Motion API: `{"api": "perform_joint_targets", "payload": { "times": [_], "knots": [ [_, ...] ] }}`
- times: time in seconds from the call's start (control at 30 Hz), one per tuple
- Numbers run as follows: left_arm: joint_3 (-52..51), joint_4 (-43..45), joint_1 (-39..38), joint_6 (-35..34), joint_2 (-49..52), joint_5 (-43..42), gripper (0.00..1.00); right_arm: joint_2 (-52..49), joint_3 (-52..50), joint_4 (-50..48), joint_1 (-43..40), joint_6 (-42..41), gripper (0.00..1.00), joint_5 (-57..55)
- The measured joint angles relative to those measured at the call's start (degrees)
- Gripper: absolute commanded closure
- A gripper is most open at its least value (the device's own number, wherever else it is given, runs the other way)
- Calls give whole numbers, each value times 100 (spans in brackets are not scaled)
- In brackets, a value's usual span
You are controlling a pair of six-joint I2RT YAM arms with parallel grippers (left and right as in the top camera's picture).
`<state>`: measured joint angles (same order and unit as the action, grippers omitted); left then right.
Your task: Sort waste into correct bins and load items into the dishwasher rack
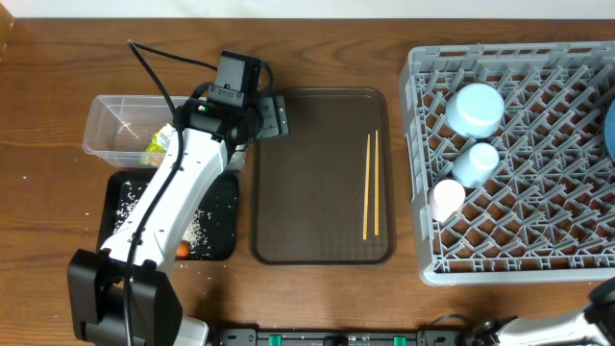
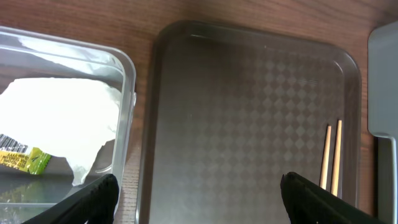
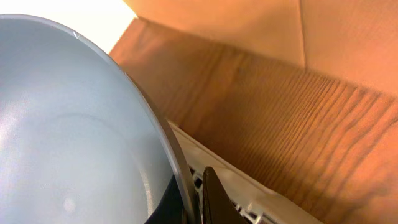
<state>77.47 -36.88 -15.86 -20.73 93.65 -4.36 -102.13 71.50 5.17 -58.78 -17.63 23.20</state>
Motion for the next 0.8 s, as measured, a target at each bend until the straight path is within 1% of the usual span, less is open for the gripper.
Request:
{"api": "perform_joint_targets", "payload": {
  "times": [0.17,0.27,0.37,0.47,0.57,0.7,0.8],
  "knots": [
    [0,151,0,0,0,2,16,881,0,450,68,402,99,-557],
    [0,286,0,0,0,2,16,1261,0,686,254,813,99,-1220],
    [0,424,0,0,0,2,16,1488,0,809,623,1425,99,-2092],
    [0,544,0,0,0,2,16,1641,0,874,1130,2253,99,-3088],
    [0,619,0,0,0,2,16,1703,0,824,1687,3276,99,-4015],
    [0,649,0,0,0,0,16,1703,-2,669,2599,5034,99,-5191],
    [0,649,9,0,0,0,16,1703,-2,564,3150,6113,99,-5816]
  ]
}}
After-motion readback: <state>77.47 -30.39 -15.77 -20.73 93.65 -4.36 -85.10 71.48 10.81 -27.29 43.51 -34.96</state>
